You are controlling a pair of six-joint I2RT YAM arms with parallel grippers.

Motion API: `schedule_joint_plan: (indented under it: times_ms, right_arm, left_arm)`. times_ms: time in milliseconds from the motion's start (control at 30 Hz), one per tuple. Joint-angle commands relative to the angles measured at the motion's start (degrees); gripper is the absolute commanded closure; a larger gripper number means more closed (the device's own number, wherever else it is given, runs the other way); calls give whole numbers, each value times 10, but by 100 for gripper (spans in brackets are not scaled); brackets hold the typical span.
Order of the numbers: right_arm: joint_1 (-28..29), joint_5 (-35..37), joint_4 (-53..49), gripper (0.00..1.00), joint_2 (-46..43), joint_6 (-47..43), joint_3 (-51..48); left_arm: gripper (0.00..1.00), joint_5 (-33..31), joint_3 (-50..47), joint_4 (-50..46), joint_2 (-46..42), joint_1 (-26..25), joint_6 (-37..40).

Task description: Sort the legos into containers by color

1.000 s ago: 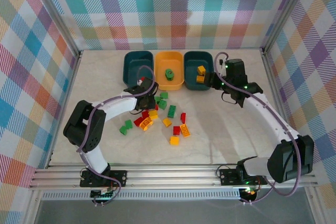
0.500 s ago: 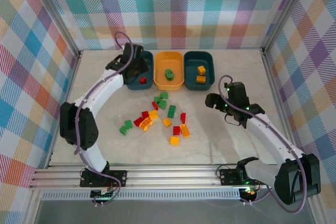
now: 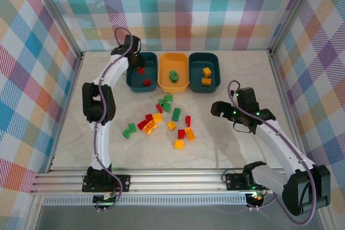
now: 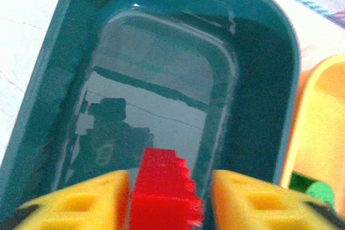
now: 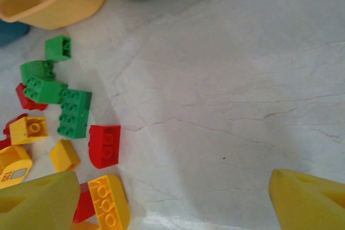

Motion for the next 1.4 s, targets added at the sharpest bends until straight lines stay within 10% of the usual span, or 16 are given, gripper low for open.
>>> schedule_joint_plan:
  times_ms: [0, 167, 633, 1000, 1367]
  right_arm:
    - [23, -16, -5, 10, 15, -9, 24]
    - [109, 43, 10, 14, 70, 1, 66]
    - [257, 121, 82, 54, 420, 21, 309]
    - [300, 144, 35, 36, 591, 39, 471]
    - [299, 208, 9, 49, 629, 39, 491]
  left_arm:
    - [34, 9, 37, -39, -13, 2, 10]
    - [24, 6, -35, -10, -90, 2, -7]
    - [21, -45, -763, 276, -545, -32, -247]
    - [14, -47, -839, 160, -676, -34, -188]
    - [12, -32, -843, 179, -684, -33, -179]
